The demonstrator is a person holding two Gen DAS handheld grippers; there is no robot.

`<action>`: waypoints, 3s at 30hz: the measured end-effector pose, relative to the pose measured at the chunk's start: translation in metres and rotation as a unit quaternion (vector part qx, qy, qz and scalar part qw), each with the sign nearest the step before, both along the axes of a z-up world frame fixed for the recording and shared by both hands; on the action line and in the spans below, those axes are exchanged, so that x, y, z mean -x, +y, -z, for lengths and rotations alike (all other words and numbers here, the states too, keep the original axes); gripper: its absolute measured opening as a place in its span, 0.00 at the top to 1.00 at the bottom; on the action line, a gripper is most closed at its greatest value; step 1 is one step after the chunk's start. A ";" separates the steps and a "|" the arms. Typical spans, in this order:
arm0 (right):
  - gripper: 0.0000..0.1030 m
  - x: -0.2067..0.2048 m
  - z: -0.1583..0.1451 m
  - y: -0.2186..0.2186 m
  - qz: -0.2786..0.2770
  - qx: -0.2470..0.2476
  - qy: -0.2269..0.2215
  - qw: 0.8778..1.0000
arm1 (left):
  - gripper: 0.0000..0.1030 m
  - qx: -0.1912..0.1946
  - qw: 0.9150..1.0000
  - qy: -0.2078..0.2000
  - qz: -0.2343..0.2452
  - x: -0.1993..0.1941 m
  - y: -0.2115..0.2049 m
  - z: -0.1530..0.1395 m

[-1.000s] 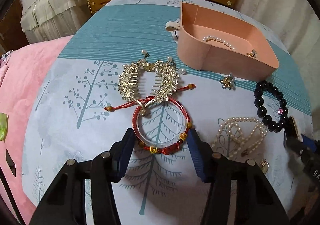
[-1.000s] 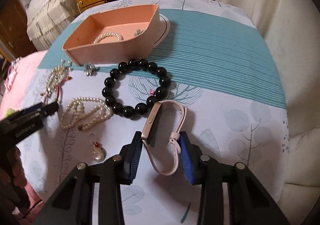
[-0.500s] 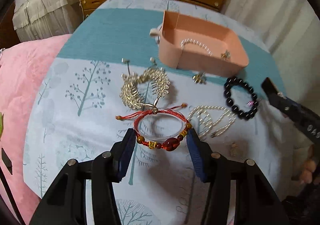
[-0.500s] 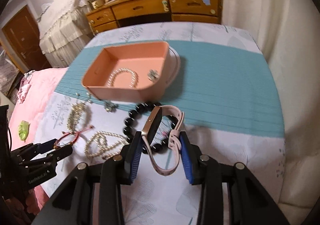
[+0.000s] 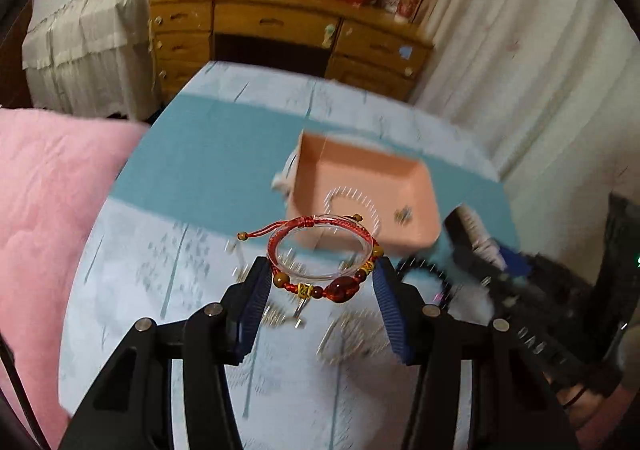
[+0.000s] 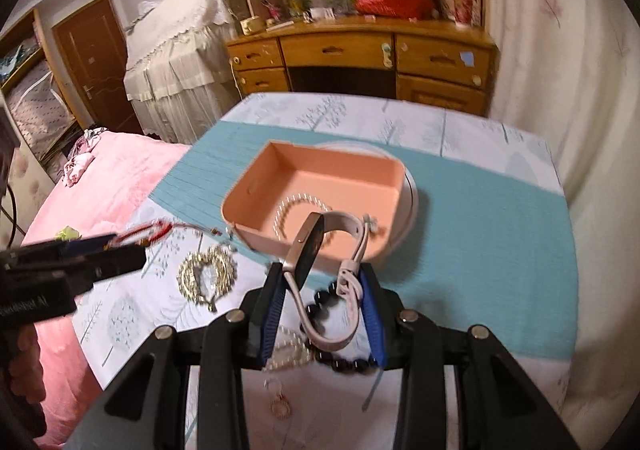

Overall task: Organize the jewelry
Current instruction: 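Lift the red bracelet and smartwatch into the pink tray and open both tools, then grasp the gold hair comb with the left tool while the right tool grasps the pearl pendant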

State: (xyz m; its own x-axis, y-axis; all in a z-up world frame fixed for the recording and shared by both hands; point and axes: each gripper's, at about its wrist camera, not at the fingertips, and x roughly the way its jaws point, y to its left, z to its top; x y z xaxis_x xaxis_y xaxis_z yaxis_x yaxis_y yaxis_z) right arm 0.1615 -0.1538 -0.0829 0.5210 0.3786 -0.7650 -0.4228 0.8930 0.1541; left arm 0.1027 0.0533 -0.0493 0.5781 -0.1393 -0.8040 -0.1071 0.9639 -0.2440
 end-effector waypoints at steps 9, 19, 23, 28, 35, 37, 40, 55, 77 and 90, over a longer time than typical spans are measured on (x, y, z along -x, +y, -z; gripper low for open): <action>0.64 -0.030 -0.001 0.005 0.019 -0.024 -0.024 0.999 | 0.51 -0.028 0.995 -0.085 0.031 -0.062 -0.018 -0.006; 0.33 -0.061 0.016 0.013 0.048 -0.022 -0.018 0.998 | 0.37 -0.052 0.995 -0.063 0.057 -0.092 -0.028 0.017; 0.33 -0.063 0.021 0.009 0.061 -0.019 -0.004 0.998 | 0.22 -0.040 0.997 -0.051 0.052 -0.094 -0.020 0.023; 0.32 -0.058 0.018 0.004 0.068 -0.016 -0.009 0.998 | 0.21 -0.041 0.998 -0.027 0.034 -0.094 -0.013 0.030; 0.32 -0.033 0.026 -0.011 0.084 -0.025 0.015 0.996 | 0.21 -0.052 0.998 0.021 0.015 -0.071 0.000 0.051; 0.32 -0.024 0.030 -0.016 0.093 -0.027 0.025 0.995 | 0.21 -0.055 0.998 0.038 0.012 -0.063 0.005 0.058; 0.32 -0.003 0.040 -0.027 0.110 -0.027 0.045 0.993 | 0.21 -0.056 0.996 0.068 0.009 -0.048 0.012 0.068; 0.32 0.087 0.083 -0.011 -0.004 0.078 0.077 0.994 | 0.21 -0.074 0.988 0.137 0.003 0.005 0.015 0.102; 0.82 0.101 0.091 0.023 -0.099 0.121 0.011 0.988 | 0.21 -0.102 0.990 0.100 -0.007 -0.019 0.005 0.128; 0.82 0.088 0.086 0.018 -0.083 0.081 0.058 0.992 | 0.18 -0.109 0.991 0.078 -0.001 -0.045 0.005 0.137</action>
